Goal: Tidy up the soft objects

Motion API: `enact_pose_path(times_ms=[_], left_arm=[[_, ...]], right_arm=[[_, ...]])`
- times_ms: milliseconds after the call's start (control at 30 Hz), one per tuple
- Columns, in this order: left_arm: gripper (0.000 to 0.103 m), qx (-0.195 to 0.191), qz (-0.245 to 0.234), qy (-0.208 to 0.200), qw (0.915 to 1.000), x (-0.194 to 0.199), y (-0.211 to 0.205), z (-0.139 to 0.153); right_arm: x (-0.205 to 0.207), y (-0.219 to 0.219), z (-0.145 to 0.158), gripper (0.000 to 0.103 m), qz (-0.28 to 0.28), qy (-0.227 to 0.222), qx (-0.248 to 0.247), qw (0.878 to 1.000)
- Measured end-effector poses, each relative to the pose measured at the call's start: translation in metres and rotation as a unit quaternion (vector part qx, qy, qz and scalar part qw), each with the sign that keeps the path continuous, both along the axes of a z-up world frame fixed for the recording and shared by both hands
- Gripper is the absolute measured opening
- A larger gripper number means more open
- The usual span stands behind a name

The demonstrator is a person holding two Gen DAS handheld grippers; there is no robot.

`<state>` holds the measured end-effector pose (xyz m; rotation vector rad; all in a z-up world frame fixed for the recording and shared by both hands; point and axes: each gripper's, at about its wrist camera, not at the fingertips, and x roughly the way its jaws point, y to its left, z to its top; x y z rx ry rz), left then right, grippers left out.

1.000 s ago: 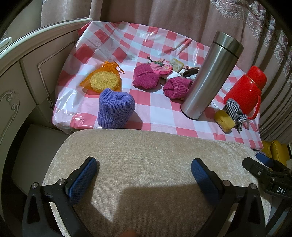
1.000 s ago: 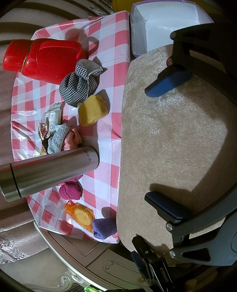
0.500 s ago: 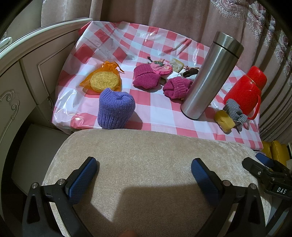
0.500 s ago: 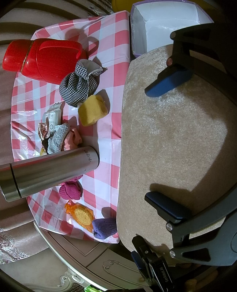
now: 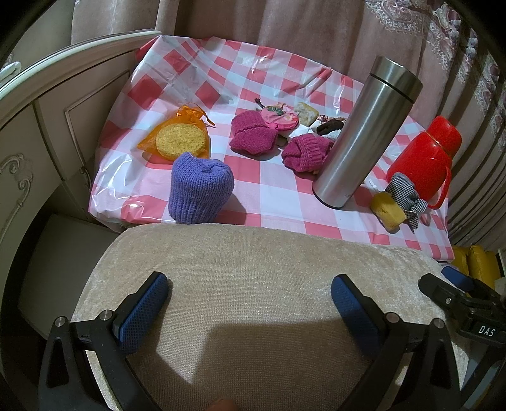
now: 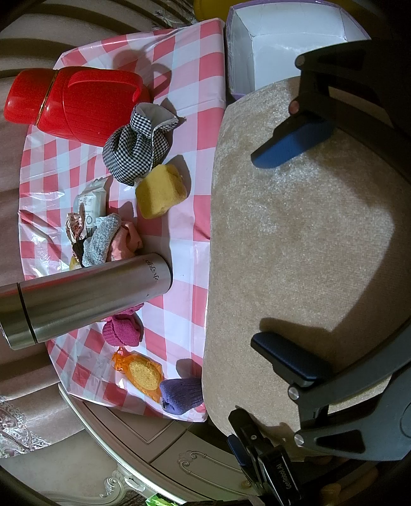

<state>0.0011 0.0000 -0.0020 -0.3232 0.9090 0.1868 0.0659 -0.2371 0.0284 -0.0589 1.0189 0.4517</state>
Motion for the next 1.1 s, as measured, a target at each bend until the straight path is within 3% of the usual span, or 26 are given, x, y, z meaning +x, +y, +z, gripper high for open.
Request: enact_pose_path(times_ms=[933,1100], left_arm=[[0.103,-0.008,-0.002,-0.006,0.9999,0.001,-0.002,0.002],[0.103,-0.018,0.018,-0.004,0.9997,0.008,0.013,0.008]], right_arm=[[0.001,0.0,0.001,0.103,0.0,-0.001,0.001,1.0],[-0.001,-0.002,0.001,0.103,-0.001,-0.007,0.008,1.0]])
